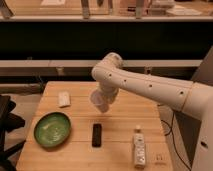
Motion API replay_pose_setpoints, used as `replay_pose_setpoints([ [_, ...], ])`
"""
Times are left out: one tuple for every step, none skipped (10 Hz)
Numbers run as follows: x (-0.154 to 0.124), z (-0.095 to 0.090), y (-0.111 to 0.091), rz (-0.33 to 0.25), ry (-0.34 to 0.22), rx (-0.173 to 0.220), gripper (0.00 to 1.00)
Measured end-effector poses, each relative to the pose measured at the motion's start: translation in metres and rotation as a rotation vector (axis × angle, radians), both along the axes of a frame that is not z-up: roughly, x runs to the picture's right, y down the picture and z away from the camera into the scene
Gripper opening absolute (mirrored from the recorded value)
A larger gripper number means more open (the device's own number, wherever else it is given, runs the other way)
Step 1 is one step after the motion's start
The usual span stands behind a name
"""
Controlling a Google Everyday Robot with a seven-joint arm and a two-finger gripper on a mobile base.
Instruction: Place the ceramic cup in the ceramic bowl
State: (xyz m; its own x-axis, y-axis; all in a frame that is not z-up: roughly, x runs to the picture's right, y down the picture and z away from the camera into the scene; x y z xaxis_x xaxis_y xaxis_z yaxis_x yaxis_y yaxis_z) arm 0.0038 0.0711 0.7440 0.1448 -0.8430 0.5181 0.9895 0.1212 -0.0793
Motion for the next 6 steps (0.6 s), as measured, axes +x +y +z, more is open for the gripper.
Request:
replay_pose_setpoints([
  [-0.008, -0.004, 0.005, -0.012, -0.006, 0.001, 0.04],
  [-0.016, -0.005, 0.008, -0.023, -0.012, 0.006, 0.04],
  [-0.029, -0.006, 0.011, -0.040, -0.025, 0.005, 0.04],
  [-0.034, -0.007, 0.013, -0.050, -0.036, 0.009, 0.04],
  [-0.035, -0.008, 0.014, -0.056, -0.036, 0.010, 0.04],
  [-0.037, -0.008, 0.015, -0.068, -0.037, 0.009, 0.04],
])
